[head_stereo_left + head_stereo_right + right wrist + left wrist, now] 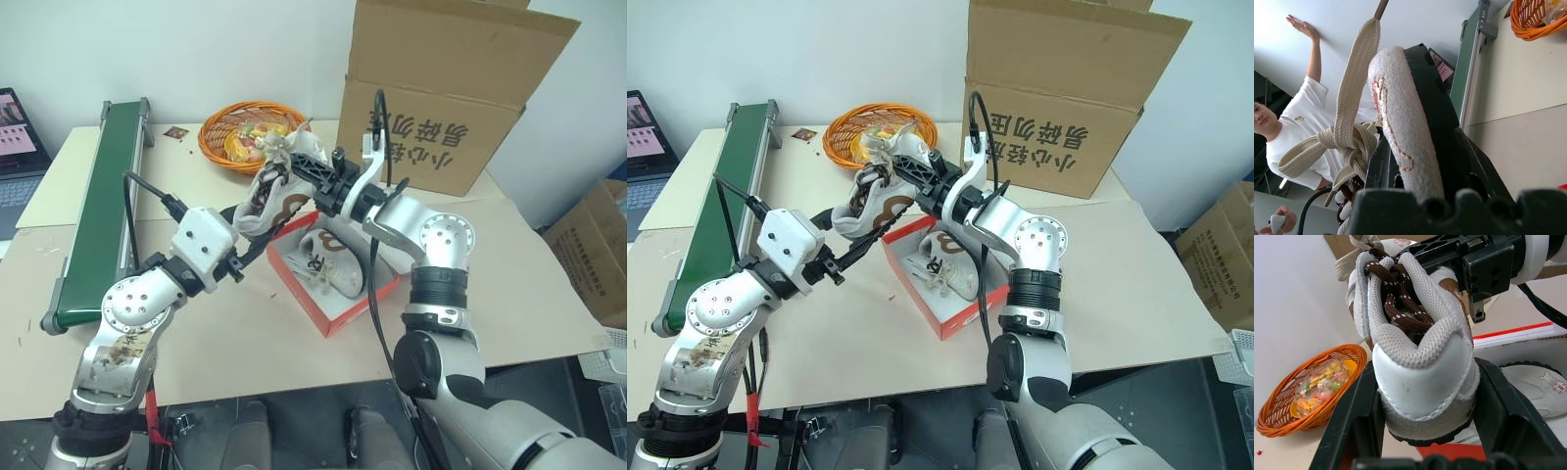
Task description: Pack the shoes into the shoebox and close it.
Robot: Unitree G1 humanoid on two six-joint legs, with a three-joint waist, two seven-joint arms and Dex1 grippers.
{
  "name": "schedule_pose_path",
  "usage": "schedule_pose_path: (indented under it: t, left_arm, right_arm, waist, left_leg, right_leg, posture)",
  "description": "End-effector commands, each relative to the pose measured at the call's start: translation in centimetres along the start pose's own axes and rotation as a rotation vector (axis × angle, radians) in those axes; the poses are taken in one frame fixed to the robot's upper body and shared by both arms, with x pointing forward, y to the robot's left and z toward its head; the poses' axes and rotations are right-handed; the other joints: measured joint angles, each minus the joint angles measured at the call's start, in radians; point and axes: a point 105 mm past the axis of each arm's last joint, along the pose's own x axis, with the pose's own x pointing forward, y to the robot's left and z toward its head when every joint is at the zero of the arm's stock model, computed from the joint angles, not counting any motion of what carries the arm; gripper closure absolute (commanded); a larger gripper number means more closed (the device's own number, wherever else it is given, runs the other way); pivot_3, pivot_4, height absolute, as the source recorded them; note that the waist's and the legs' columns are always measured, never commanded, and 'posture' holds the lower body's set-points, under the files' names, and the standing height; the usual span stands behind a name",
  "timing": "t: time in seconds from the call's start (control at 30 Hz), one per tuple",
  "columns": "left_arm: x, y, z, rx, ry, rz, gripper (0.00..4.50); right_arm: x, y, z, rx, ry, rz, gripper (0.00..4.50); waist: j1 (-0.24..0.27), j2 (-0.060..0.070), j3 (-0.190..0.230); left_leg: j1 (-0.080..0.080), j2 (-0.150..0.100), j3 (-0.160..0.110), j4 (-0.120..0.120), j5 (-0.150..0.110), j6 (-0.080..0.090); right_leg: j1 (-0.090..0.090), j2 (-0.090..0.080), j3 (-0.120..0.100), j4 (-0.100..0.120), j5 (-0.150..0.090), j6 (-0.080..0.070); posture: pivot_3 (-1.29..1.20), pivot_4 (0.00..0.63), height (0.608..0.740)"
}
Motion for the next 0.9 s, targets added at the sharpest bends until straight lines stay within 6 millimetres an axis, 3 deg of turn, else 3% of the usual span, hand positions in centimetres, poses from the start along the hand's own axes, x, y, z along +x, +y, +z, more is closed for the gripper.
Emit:
schedule_pose_path:
  t: [0.03, 0.07, 0.2, 0.27, 0.4, 0.5, 0.57, 0.7, 0.77, 0.9]
  left_arm:
    - [0.3, 0.0, -0.2, 0.030, 0.015, -0.004, 2.24]
    - [0.3, 0.1, -0.2, 0.036, 0.016, 0.004, 2.24]
    - [0.3, 0.2, -0.1, 0.026, 0.000, 0.005, 1.07]
    - [0.3, -0.2, -0.1, 0.026, 0.011, -0.015, 0.09]
    - [0.1, 0.1, 0.1, -0.015, -0.009, 0.016, 0.01]
    - [0.0, 0.8, 0.4, -0.005, -0.017, 0.049, 0.01]
    - [0.0, 0.8, 0.4, -0.009, -0.017, 0.050, 0.01]
    - [-0.1, 0.7, 0.5, -0.012, -0.016, 0.051, 0.01]
    - [-0.5, 1.0, 0.5, -0.022, -0.005, 0.049, 0.01]
    - [-2.3, 1.8, -0.8, -0.061, 0.110, -0.044, 0.01]
  right_arm:
    - [1.2, 3.5, -1.7, -0.007, 0.055, 0.153, 4.12]
    - [1.2, 3.4, -1.6, -0.003, 0.050, 0.150, 4.12]
    - [1.3, 3.2, -1.1, 0.003, 0.018, 0.127, 4.12]
    - [1.2, 3.1, -0.9, -0.019, 0.006, 0.118, 4.12]
    - [1.0, 4.0, 0.0, -0.067, -0.038, 0.141, 4.12]
    - [0.8, 2.6, 4.5, -0.089, -0.255, 0.009, 4.12]
    - [0.6, 2.1, 5.8, -0.099, -0.321, -0.034, 4.12]
    - [0.0, 1.3, 8.6, -0.278, -0.409, -0.153, 4.12]
    - [-0.2, 1.9, 9.2, -0.450, -0.369, -0.175, 4.12]
    - [-0.3, 4.7, 7.3, -0.877, -0.056, -0.135, 4.12]
  waist:
    - [0.000, 0.000, 0.000]
    - [0.000, 0.000, 0.000]
    - [0.000, 0.000, 0.000]
    - [0.000, 0.000, 0.000]
    - [0.000, 0.000, 0.000]
    - [0.000, 0.000, 0.000]
    - [0.001, 0.000, 0.000]
    - [0.003, 0.000, 0.000]
    - [0.002, 0.000, 0.000]
    - [-0.003, 0.002, 0.002]
  left_leg:
    - [0.000, 0.000, 0.000, 0.000, 0.000, 0.000]
    - [0.000, 0.000, 0.000, 0.000, 0.000, 0.000]
    - [0.000, 0.000, 0.000, 0.000, 0.000, 0.000]
    - [0.000, 0.000, 0.000, 0.000, 0.000, 0.000]
    - [0.000, 0.000, 0.000, 0.000, 0.000, 0.000]
    - [0.000, 0.000, 0.000, 0.000, 0.000, 0.000]
    - [0.000, 0.000, 0.000, 0.000, 0.000, 0.000]
    - [0.000, -0.001, 0.000, 0.000, 0.000, 0.000]
    - [0.000, -0.001, 0.000, 0.000, 0.000, 0.000]
    - [-0.001, -0.001, 0.000, -0.001, 0.000, 0.000]
  right_leg:
    - [0.000, 0.000, 0.000, 0.000, 0.000, 0.000]
    - [0.000, 0.000, 0.000, 0.000, 0.000, 0.000]
    - [0.000, 0.000, 0.000, 0.000, 0.000, 0.000]
    - [0.000, 0.000, 0.000, 0.000, 0.000, 0.000]
    - [0.000, 0.000, 0.000, 0.000, 0.000, 0.000]
    - [0.000, 0.000, 0.000, 0.000, 0.000, 0.000]
    - [0.000, 0.000, 0.000, 0.000, 0.000, 0.000]
    - [0.000, 0.000, 0.000, -0.001, 0.000, 0.000]
    - [0.000, 0.000, 0.000, -0.001, 0.000, 0.001]
    - [-0.002, 0.000, 0.000, 0.000, -0.001, -0.002]
  posture:
    - [0.00, 0.150, 0.709]
    - [0.00, 0.150, 0.709]
    - [0.00, 0.150, 0.709]
    - [0.00, 0.150, 0.709]
    - [0.00, 0.150, 0.709]
    - [0.00, 0.150, 0.709]
    - [0.00, 0.150, 0.709]
    - [0.00, 0.150, 0.709]
    - [0.00, 0.150, 0.709]
    - [0.00, 0.150, 0.709]
